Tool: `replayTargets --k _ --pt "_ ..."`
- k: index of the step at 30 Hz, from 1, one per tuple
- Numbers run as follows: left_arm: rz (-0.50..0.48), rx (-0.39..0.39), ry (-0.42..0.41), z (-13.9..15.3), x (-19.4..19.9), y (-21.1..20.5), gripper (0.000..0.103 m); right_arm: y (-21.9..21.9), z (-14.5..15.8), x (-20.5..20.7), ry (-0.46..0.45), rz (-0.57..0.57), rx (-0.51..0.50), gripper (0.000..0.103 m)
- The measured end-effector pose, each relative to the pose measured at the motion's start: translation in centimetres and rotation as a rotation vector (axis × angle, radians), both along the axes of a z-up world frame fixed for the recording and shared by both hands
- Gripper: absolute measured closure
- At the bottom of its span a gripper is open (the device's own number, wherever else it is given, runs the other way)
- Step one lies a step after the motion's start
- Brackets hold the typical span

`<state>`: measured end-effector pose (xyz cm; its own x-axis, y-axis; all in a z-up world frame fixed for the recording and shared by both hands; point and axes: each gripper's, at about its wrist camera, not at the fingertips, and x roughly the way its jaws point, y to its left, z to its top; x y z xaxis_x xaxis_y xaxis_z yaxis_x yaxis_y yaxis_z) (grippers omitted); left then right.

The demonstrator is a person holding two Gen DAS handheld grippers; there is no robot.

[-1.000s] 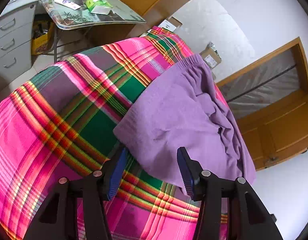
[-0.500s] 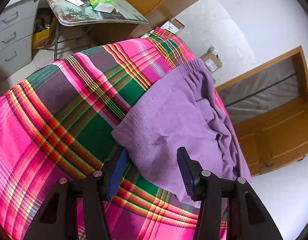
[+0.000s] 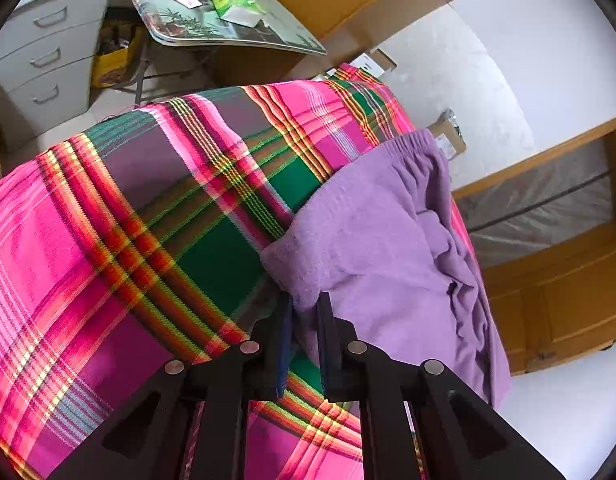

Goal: Fold clothes

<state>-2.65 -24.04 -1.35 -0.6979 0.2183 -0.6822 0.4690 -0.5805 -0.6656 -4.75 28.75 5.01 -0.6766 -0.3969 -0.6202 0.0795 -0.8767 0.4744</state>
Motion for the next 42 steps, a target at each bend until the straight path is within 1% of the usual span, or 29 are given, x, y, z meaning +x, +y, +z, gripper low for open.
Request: replayTargets --k 6,9,14,18,20,21,22,23,24,26,27,29,36,42 --pt "-0.019 -0.016 0.002 0.1 -0.3 0.4 0.092 0.7 -0.3 0.3 -0.01 -0.022 -0.013 0.1" --pt "-0.027 -0.007 0.009 -0.1 -0.6 0.4 0.085 0.7 -0.5 0.3 -0.015 -0.029 -0.013 0.1" --pt "-0.038 -0.023 0.005 0.0 -1.3 0.5 0.085 -0.1 -1.0 -0.3 -0.049 -0.014 0.018 0.098" --pt "-0.038 -0.023 0.005 0.0 -1.7 0.5 0.085 -0.8 -1.8 -1.3 -0.093 0.015 0.003 0.085" --pt "-0.035 -0.017 0.01 -0.1 -1.8 0.4 0.085 -0.9 -2.3 -1.7 -0.11 0.007 -0.005 0.085" --pt "-0.033 -0.014 0.012 -0.1 -1.8 0.4 0.086 -1.0 -2.4 -1.9 -0.111 0.0 -0.009 0.087" --pt "-0.029 -0.013 0.008 -0.1 -1.8 0.4 0.089 -1.0 -2.3 -2.0 -0.106 0.0 -0.007 0.097" --pt "-0.025 -0.012 0.002 -0.1 -1.7 0.4 0.089 -1.1 -2.2 -2.1 -0.099 0.003 0.0 0.1" --pt "-0.022 -0.01 0.002 -0.1 -1.6 0.4 0.093 -1.2 -1.8 -2.0 -0.083 0.005 0.006 0.1" --pt "-0.015 -0.004 0.007 0.0 -1.3 0.4 0.094 -1.0 -1.2 -1.6 -0.053 0.007 0.0 0.101" --pt "-0.013 0.0 0.012 0.1 -1.1 0.4 0.098 -1.0 -0.8 -1.4 -0.039 0.008 -0.004 0.101" --pt "-0.011 0.009 0.023 0.3 -0.7 0.4 0.098 -0.6 -0.3 -0.9 -0.023 0.013 -0.018 0.101" --pt "-0.016 -0.005 0.065 1.9 0.8 0.9 0.098 0.6 1.1 0.8 0.023 0.009 -0.051 0.101" --pt "-0.009 -0.057 0.096 3.3 2.8 1.6 0.098 1.6 1.6 2.3 0.037 -0.009 -0.067 0.101"
